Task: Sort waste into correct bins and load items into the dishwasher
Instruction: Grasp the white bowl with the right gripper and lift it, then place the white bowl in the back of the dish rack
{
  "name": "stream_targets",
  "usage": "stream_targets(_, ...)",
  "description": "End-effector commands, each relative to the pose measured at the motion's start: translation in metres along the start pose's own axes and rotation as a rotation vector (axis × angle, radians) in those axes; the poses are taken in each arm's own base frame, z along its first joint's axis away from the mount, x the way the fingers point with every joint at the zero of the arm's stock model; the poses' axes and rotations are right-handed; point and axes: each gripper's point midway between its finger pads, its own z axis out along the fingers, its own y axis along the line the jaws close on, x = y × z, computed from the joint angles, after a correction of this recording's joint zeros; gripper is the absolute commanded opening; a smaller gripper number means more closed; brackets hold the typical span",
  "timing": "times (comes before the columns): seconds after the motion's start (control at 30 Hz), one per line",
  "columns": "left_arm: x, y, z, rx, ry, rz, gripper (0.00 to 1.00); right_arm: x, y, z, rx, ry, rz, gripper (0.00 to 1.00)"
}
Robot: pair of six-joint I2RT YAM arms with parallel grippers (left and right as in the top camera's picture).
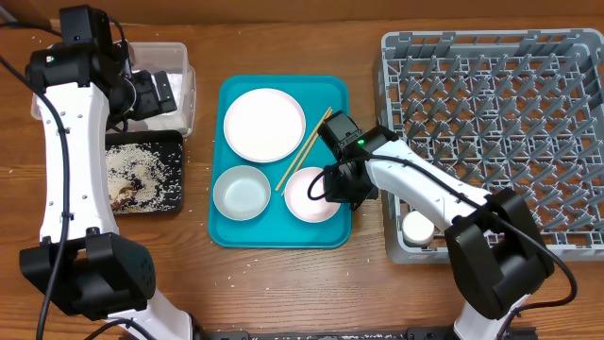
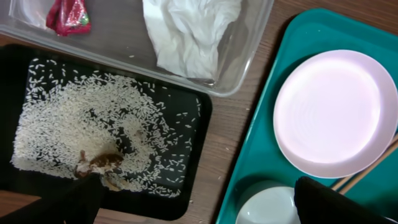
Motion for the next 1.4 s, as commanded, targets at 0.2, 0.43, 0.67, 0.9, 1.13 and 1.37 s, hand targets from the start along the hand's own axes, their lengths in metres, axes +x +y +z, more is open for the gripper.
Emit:
stream_targets(0.2, -0.002, 0.008, -0.001, -0.037, -0.012, 0.017, 1.0, -0.046, -0.023, -0.103, 0.124, -0.203, 0.051, 0.04)
stream_targets(0.43, -0.002, 0.008, -0.001, -0.037, -0.012, 0.017, 1.0, -0.11, -0.099, -0.242, 0.409, -0.662, 0.271, 0.04)
stream_targets(0.67, -0.002, 0.008, -0.001, -0.037, -0.012, 0.016, 1.0, -0.151, -0.183, -0.292, 0.917, -0.893, 0.366, 0.04)
stream_targets(0.9, -0.002, 0.008, -0.001, -0.037, -0.012, 0.017, 1.0, -0.198, -0.202, -0.256, 1.024, -0.864, 0.31, 0.04)
stream_targets(1.13, -0.002, 0.008, -0.001, -0.037, -0.012, 0.017, 1.0, -0.22, -0.197, -0.215, 1.154, -0.782, 0.186, 0.04)
stream_targets(1.37, -0.002, 0.008, -0.001, -0.037, -0.012, 0.017, 1.0, -0.224, -0.199, -0.175, 1.226, -0.701, 0.131, 0.04)
